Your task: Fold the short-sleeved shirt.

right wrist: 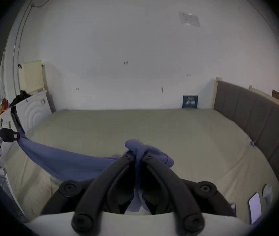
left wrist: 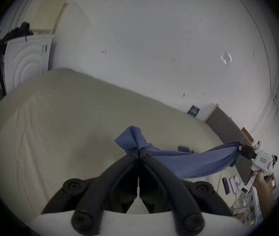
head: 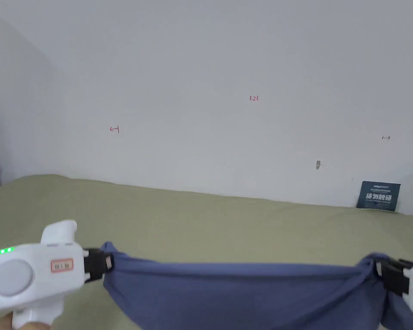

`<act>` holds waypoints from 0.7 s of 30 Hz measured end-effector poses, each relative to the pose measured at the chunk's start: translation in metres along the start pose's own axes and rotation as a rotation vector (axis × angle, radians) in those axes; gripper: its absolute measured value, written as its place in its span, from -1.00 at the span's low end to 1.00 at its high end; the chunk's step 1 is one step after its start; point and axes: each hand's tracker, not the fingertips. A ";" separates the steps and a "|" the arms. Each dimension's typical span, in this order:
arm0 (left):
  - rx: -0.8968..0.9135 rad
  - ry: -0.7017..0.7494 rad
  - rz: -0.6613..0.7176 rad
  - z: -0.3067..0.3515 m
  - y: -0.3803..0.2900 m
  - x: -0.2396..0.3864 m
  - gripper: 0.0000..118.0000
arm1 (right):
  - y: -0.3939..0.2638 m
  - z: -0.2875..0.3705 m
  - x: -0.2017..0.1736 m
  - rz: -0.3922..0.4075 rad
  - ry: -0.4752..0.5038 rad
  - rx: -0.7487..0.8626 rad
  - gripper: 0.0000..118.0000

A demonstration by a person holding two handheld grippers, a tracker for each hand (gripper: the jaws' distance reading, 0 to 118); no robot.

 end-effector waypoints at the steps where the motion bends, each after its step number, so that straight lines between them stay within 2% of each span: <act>1: -0.010 0.011 -0.008 0.001 -0.015 -0.001 -1.00 | -0.015 0.002 0.004 -0.018 -0.003 -0.034 -0.89; 4: -0.075 0.008 0.010 0.009 -0.060 -0.006 -1.00 | -0.060 0.017 0.014 -0.054 -0.030 -0.116 -0.89; 10: -0.228 0.036 0.142 0.022 -0.138 -0.034 -1.00 | -0.135 0.047 0.030 -0.157 -0.039 -0.273 -0.89; 13: -0.314 0.073 0.151 0.027 -0.164 -0.040 -1.00 | -0.155 0.064 0.027 -0.158 -0.034 -0.298 -0.89; 17: -0.329 0.070 0.121 0.039 -0.184 -0.036 -1.00 | -0.162 0.072 0.025 -0.155 -0.036 -0.294 -0.88; 18: -0.326 0.059 0.130 0.040 -0.184 -0.037 -0.94 | -0.161 0.072 0.025 -0.154 -0.036 -0.289 -0.86; 19: -0.325 0.053 0.141 0.040 -0.183 -0.037 -0.50 | -0.159 0.071 0.024 -0.147 -0.039 -0.291 -0.70; 20: -0.318 0.072 0.153 0.042 -0.181 -0.036 0.19 | -0.156 0.072 0.020 -0.108 -0.060 -0.293 -0.43; 21: -0.300 0.125 0.148 0.045 -0.180 -0.032 0.74 | -0.153 0.074 0.018 -0.074 -0.090 -0.279 0.01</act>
